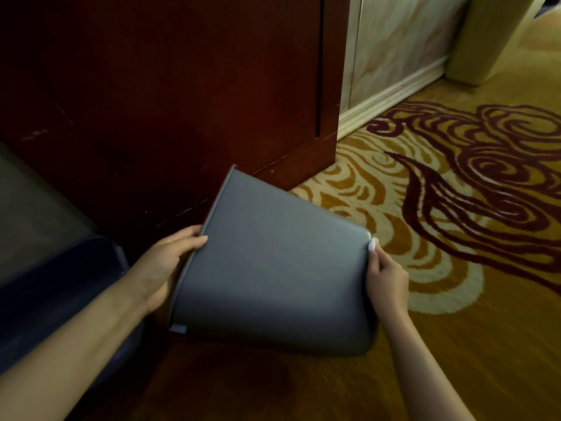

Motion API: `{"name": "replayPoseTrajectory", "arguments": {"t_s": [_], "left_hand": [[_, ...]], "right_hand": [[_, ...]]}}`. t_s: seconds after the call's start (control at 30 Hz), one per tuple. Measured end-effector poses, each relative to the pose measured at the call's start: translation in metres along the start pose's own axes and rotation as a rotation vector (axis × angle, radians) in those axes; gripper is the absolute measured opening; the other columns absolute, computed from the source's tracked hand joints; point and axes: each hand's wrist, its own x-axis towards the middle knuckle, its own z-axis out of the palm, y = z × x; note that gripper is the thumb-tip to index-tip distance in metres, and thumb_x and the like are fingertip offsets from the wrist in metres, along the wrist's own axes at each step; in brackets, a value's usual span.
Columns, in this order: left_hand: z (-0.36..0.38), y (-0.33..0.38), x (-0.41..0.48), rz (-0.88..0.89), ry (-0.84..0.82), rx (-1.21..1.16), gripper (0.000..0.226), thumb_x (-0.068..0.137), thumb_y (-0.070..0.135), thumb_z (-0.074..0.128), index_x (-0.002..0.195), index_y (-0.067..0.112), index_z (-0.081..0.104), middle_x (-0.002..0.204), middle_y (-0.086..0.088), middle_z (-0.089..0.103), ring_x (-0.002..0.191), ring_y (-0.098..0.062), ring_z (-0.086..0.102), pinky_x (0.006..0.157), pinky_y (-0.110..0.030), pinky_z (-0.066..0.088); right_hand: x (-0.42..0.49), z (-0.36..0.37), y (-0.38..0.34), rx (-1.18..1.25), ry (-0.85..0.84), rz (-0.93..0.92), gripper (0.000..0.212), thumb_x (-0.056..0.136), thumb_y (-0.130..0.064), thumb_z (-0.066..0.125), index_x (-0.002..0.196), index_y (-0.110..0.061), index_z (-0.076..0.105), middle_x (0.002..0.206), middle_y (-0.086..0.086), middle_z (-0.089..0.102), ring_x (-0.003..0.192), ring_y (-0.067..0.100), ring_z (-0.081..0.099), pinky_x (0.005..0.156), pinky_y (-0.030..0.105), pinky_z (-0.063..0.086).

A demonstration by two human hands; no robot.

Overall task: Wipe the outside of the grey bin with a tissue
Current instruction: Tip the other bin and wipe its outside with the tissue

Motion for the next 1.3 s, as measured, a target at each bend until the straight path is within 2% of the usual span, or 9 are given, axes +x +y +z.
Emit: {"name": "replayPoseTrajectory", "arguments": {"t_s": [0.2, 0.3, 0.43, 0.67, 0.8, 0.87, 0.97, 1.1, 1.3], "left_hand": [[0.000, 0.042, 0.025, -0.136, -0.151, 0.293, 0.057, 0.084, 0.066, 0.035, 0.115, 0.024, 0.058, 0.093, -0.013, 0.058, 0.077, -0.029, 0.050, 0.058, -0.031, 0.040], [0.011, 0.046, 0.036, -0.064, -0.022, 0.270, 0.040, 0.091, 0.045, 0.045, 0.104, 0.013, 0.065, 0.107, -0.013, 0.067, 0.080, -0.019, 0.063, 0.069, -0.029, 0.049], [0.029, 0.042, 0.039, -0.069, 0.056, 0.153, 0.032, 0.095, 0.018, 0.045, 0.124, 0.006, 0.050, 0.092, -0.008, 0.063, 0.077, -0.022, 0.060, 0.067, -0.034, 0.050], [0.028, 0.052, -0.014, 0.473, 0.111, 0.271, 0.016, 0.091, 0.039, 0.048, 0.087, 0.049, 0.060, 0.090, 0.013, 0.072, 0.083, -0.003, 0.069, 0.063, -0.017, 0.054], [0.020, 0.032, -0.031, 0.493, 0.055, 0.254, 0.020, 0.080, 0.045, 0.046, 0.099, 0.048, 0.054, 0.097, 0.012, 0.070, 0.097, -0.004, 0.065, 0.081, -0.023, 0.052], [0.021, 0.018, -0.031, 0.467, 0.083, 0.241, 0.021, 0.085, 0.035, 0.045, 0.104, 0.041, 0.053, 0.096, 0.011, 0.071, 0.099, -0.001, 0.064, 0.080, -0.011, 0.048], [0.014, 0.004, -0.034, 0.420, 0.035, 0.199, 0.026, 0.078, 0.041, 0.048, 0.096, 0.059, 0.054, 0.097, 0.016, 0.071, 0.091, 0.001, 0.067, 0.064, -0.014, 0.055], [0.000, -0.001, -0.039, 0.353, -0.046, 0.229, 0.032, 0.069, 0.046, 0.052, 0.090, 0.069, 0.051, 0.098, 0.013, 0.070, 0.087, 0.002, 0.068, 0.058, -0.016, 0.055], [-0.006, 0.018, -0.042, 0.325, -0.109, 0.352, 0.050, 0.059, 0.053, 0.064, 0.092, 0.078, 0.036, 0.102, 0.028, 0.053, 0.085, 0.013, 0.062, 0.057, -0.012, 0.053]], "right_hand": [[0.000, 0.006, -0.001, 0.062, 0.007, 0.007, 0.038, 0.097, -0.034, 0.043, 0.130, -0.019, 0.053, 0.126, 0.001, 0.063, 0.092, 0.011, 0.064, 0.083, 0.029, 0.051], [-0.004, 0.005, 0.000, 0.071, 0.018, 0.004, 0.039, 0.096, -0.036, 0.044, 0.129, -0.018, 0.055, 0.122, 0.001, 0.065, 0.093, 0.015, 0.065, 0.083, 0.034, 0.053], [-0.008, -0.003, 0.003, 0.132, 0.026, 0.005, 0.036, 0.096, -0.034, 0.045, 0.125, -0.017, 0.058, 0.089, -0.007, 0.070, 0.063, 0.008, 0.062, 0.054, 0.020, 0.044], [-0.019, -0.041, -0.032, 0.421, 0.207, -0.086, 0.019, 0.096, -0.039, 0.043, 0.097, -0.047, 0.061, 0.079, -0.027, 0.065, 0.077, -0.011, 0.061, 0.065, 0.020, 0.047], [-0.028, -0.031, -0.065, 0.361, 0.302, -0.348, 0.034, 0.099, -0.030, 0.038, 0.122, -0.015, 0.058, 0.075, -0.020, 0.066, 0.062, -0.002, 0.061, 0.054, 0.013, 0.048], [-0.037, -0.015, -0.084, 0.297, 0.247, -0.453, 0.034, 0.099, -0.025, 0.038, 0.130, -0.019, 0.051, 0.108, -0.002, 0.069, 0.089, 0.014, 0.068, 0.077, 0.028, 0.056], [-0.054, 0.011, -0.110, 0.159, 0.102, -0.649, 0.037, 0.096, -0.021, 0.041, 0.133, -0.025, 0.042, 0.135, -0.010, 0.048, 0.130, 0.005, 0.043, 0.109, 0.030, 0.035], [-0.068, 0.033, -0.116, -0.068, 0.050, -0.847, 0.040, 0.094, -0.018, 0.045, 0.134, -0.019, 0.047, 0.140, -0.003, 0.049, 0.138, 0.011, 0.032, 0.113, 0.029, 0.025], [-0.053, 0.023, -0.062, -0.019, 0.255, -0.649, 0.036, 0.093, -0.014, 0.050, 0.129, -0.008, 0.052, 0.134, -0.001, 0.049, 0.133, 0.013, 0.037, 0.113, 0.021, 0.021]]}}
